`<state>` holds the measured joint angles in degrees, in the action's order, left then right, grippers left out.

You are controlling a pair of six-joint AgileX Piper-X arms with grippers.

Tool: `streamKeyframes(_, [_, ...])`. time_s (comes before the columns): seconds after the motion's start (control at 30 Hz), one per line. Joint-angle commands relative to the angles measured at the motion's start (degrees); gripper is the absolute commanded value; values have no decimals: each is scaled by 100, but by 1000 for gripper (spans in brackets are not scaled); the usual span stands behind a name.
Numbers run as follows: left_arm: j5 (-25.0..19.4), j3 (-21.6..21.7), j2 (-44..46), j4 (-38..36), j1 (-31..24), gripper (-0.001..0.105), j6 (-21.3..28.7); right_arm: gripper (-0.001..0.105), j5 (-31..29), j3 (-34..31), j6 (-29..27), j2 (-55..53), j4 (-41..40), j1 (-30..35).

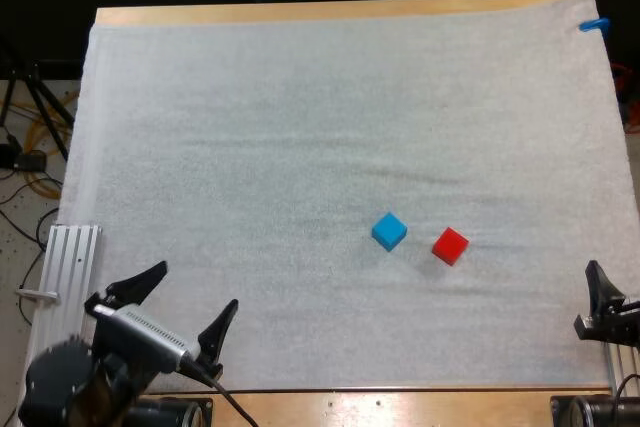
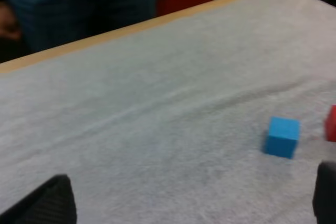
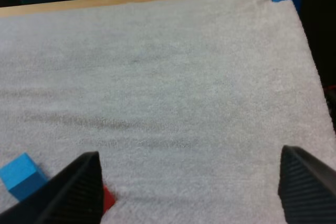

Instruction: Stack red cube on blue cube

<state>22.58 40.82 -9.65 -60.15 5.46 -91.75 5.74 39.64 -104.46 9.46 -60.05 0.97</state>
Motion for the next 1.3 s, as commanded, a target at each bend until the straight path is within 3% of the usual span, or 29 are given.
streamKeyframes(0.0, [78,163,-158,-69,189,87,91,67,113,136,-117,143,-96,2])
streamKeyframes(0.27, [96,973,-1276,-570,1409,87,627,67,241,810,-284,889,-486,2])
streamKeyframes(0.47, [96,1034,-1800,-757,1868,87,814,67,353,1059,-512,1251,-643,-86])
streamKeyframes(0.6, [-235,1034,-2018,-703,1950,87,1091,67,354,1058,-681,1739,-618,-479])
streamKeyframes(0.8, [-267,1034,-2153,-644,1951,87,1090,67,303,1058,-723,2630,-415,-1342])
streamKeyframes(1.07, [-267,1034,-2153,-632,1951,87,1090,67,-523,1253,-745,4094,0,-2690])
streamKeyframes(1.27, [-267,1034,-2153,-632,1951,87,1090,67,-960,1529,-1002,5360,273,-3275])
